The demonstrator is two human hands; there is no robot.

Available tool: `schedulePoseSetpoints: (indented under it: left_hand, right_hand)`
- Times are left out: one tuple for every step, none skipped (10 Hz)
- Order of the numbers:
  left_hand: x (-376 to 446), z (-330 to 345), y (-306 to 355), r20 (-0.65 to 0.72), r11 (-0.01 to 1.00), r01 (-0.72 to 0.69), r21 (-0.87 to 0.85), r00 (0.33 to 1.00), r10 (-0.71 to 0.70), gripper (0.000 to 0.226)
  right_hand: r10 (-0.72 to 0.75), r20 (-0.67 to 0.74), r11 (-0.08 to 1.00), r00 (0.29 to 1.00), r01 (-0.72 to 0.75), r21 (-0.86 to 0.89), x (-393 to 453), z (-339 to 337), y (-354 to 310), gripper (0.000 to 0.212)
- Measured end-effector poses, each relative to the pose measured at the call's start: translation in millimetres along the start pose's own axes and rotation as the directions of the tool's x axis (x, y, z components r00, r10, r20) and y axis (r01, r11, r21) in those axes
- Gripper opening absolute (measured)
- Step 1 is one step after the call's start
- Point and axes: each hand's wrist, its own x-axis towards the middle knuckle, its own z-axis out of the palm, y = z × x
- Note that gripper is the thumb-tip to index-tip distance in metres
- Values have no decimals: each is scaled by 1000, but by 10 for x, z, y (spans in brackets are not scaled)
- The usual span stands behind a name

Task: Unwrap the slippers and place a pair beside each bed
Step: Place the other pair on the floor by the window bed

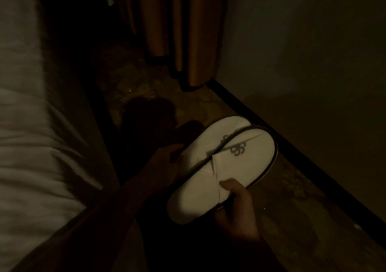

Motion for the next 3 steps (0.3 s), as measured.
schedulePoseSetpoints:
  left_hand:
    - [61, 47, -87, -64, 989, -133, 62, 988, 137, 47]
    - [8, 75, -67, -13, 963, -211, 168, 976, 216, 55]
    - [-83, 74, -1, -34, 921, -289, 262, 951, 308, 58]
  right_hand:
    - [-119, 261, 939, 958, 194, -284, 100, -163, 119, 24]
    - [-49, 121, 956, 991, 81, -281, 57, -185, 219, 23]
    - [137, -12, 989, 990, -138, -56, 70, -162, 224, 24]
